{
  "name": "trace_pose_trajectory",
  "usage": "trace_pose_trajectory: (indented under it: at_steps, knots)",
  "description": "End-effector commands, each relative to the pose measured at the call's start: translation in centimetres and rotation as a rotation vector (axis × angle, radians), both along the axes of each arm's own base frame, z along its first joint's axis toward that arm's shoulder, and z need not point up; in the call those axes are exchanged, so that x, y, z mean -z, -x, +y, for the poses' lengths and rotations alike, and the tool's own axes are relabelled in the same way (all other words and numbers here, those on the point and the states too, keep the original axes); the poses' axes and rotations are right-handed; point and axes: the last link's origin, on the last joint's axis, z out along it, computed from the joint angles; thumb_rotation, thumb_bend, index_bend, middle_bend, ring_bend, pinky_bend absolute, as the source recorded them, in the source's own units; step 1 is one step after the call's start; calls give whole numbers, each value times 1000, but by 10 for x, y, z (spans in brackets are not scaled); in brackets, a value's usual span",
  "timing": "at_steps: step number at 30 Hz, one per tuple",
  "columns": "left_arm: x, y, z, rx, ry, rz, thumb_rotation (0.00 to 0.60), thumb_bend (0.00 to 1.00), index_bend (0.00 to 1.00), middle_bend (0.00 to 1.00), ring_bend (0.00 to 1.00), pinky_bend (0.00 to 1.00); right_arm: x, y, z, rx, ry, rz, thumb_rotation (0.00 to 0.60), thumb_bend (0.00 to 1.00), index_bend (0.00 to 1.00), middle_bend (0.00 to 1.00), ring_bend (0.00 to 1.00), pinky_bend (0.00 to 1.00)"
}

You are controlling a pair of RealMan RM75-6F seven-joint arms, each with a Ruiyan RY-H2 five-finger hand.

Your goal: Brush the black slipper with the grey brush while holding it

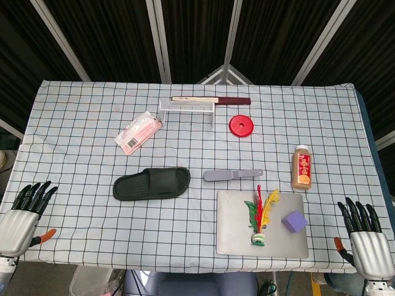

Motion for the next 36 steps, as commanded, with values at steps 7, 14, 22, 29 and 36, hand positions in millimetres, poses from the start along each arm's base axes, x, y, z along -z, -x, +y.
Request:
trace_pose_trajectory:
  at_steps: [7, 14, 22, 29, 36]
  knots:
    - [15, -3, 12, 17, 33, 7, 600, 71, 0, 0, 0, 0, -2, -1, 0, -3, 8, -22, 600, 385, 0, 0, 0, 0]
    - [30, -5, 36, 52, 71, 28, 600, 197, 0, 0, 0, 0, 0, -6, -20, -29, 1, -47, 600, 386, 0, 0, 0, 0]
    - [52, -8, 61, 30, 157, 40, 600, 316, 0, 0, 0, 0, 5, -28, -48, -78, -57, -2, 600, 385, 0, 0, 0, 0]
    - [56, -6, 67, 10, 157, 33, 600, 248, 0, 0, 0, 0, 20, -65, -79, -191, -108, -44, 600, 385, 3, 53, 0, 0]
    - [45, -10, 61, 41, 100, 23, 600, 199, 0, 0, 0, 0, 63, -114, -107, -313, -217, -133, 600, 385, 63, 122, 0, 0]
